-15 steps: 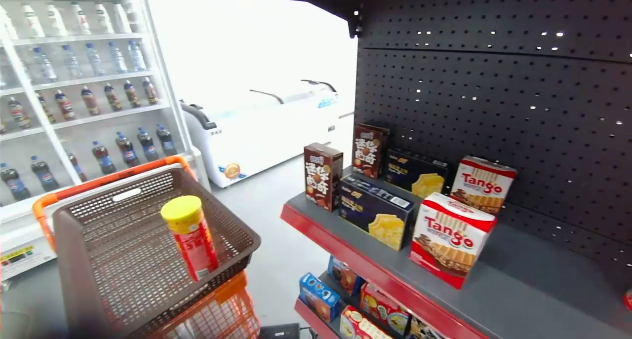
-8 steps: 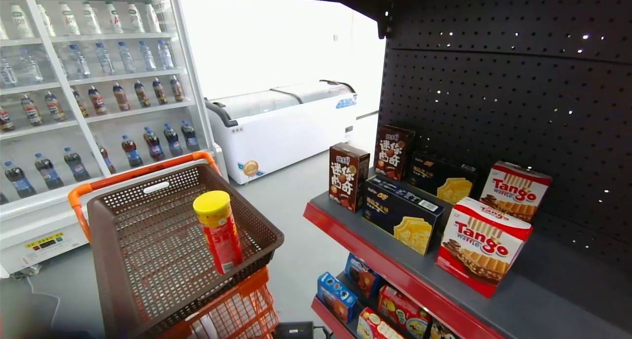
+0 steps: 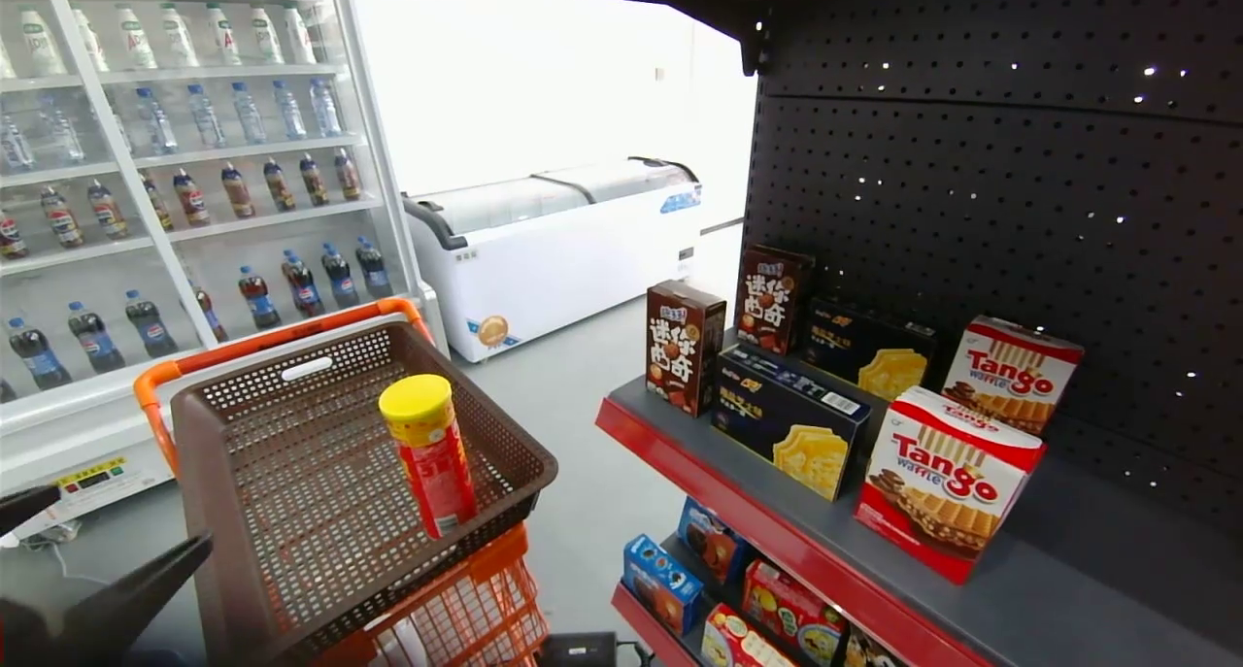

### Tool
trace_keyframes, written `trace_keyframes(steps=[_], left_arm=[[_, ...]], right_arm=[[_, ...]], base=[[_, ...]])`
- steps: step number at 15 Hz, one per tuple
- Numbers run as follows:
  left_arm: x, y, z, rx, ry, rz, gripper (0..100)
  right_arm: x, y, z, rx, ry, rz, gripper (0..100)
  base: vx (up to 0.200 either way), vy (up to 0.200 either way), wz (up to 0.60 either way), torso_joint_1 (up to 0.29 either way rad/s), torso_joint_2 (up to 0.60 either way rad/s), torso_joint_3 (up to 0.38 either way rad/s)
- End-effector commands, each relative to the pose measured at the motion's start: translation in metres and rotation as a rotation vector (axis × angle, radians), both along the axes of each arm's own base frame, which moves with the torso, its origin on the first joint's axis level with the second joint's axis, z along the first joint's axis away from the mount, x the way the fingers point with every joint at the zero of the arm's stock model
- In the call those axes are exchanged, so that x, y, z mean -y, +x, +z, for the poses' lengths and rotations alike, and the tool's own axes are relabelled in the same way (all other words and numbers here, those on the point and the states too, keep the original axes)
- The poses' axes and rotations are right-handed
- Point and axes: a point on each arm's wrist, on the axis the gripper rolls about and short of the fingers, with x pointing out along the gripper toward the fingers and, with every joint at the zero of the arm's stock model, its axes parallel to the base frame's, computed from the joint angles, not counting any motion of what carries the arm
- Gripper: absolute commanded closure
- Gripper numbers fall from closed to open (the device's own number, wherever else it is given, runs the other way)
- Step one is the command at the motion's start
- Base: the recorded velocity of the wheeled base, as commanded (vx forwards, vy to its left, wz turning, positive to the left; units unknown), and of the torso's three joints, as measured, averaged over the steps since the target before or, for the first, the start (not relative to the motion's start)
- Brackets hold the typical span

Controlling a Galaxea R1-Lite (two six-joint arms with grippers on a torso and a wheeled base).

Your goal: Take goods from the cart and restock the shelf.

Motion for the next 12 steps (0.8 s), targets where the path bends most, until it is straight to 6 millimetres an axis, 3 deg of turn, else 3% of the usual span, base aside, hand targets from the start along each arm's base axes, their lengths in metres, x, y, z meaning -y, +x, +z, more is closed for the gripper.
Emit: trace_keyframes(steps=[1, 3, 6, 12], left_arm=[[0.005, 0.087, -0.019, -0.136, 0.031, -0.015, 0], [0.006, 0.112, -0.032, -0.142, 0.031, -0.017, 0], [0.009, 0.134, -0.059, -0.236, 0.036, -0.024, 0], [0.014, 0.185, -0.102, -0.210, 0.032, -0.040, 0]], right_arm=[[0.000, 0.000, 0.000, 0.000, 0.000, 0.001, 0], [0.000, 0.000, 0.000, 0.000, 0.000, 0.001, 0], [0.000, 0.000, 0.000, 0.000, 0.000, 0.001, 0], [0.000, 0.000, 0.000, 0.000, 0.000, 0.001, 0]], base=[[0.000, 0.000, 0.00, 0.000, 0.00, 0.000], [0.000, 0.000, 0.00, 0.000, 0.00, 0.000], [0.000, 0.000, 0.00, 0.000, 0.00, 0.000], [0.000, 0.000, 0.00, 0.000, 0.00, 0.000]])
